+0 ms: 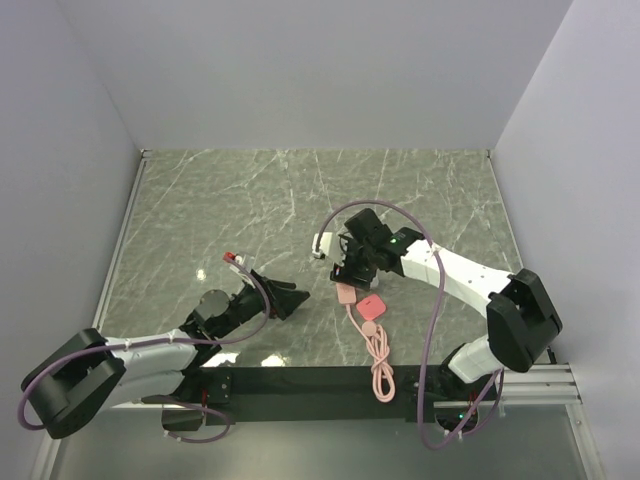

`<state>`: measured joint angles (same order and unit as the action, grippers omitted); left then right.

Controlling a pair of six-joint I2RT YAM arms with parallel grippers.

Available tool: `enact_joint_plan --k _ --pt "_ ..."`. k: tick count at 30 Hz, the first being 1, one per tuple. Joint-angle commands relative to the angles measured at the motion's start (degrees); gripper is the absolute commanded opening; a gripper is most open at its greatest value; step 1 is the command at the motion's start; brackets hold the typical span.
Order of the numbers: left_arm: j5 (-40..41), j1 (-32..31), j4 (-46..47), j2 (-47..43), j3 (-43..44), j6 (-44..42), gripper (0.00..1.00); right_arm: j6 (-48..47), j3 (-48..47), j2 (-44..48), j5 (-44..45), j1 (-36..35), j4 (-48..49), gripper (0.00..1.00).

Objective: Insert the plug

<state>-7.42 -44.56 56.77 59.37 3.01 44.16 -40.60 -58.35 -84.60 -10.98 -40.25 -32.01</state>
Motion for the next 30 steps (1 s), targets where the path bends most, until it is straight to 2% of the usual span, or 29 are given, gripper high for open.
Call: enact_joint_plan --k 1,9,14,30 --pt "-1.5 0.2 4.0 1.3 -6.2 -1.2 0.77 -1.3 0.5 1.5 -0.1 -0.2 -0.9 0.00" --pt "-2.4 0.3 4.8 3.1 -5.7 -1.4 0.77 -2.5 -8.7 -8.8 -0.5 -0.2 -5.8 0.00" --pt "-2.3 0.3 4.6 2.6 -5.6 -1.8 0.77 -3.0 -10.2 -10.1 0.3 -0.2 -6.1 0.00" --pt "-3.2 0.3 7.0 5.6 -5.4 -1.9 0.77 -1.0 2.1 1.9 4.7 -0.2 2.2 0.00"
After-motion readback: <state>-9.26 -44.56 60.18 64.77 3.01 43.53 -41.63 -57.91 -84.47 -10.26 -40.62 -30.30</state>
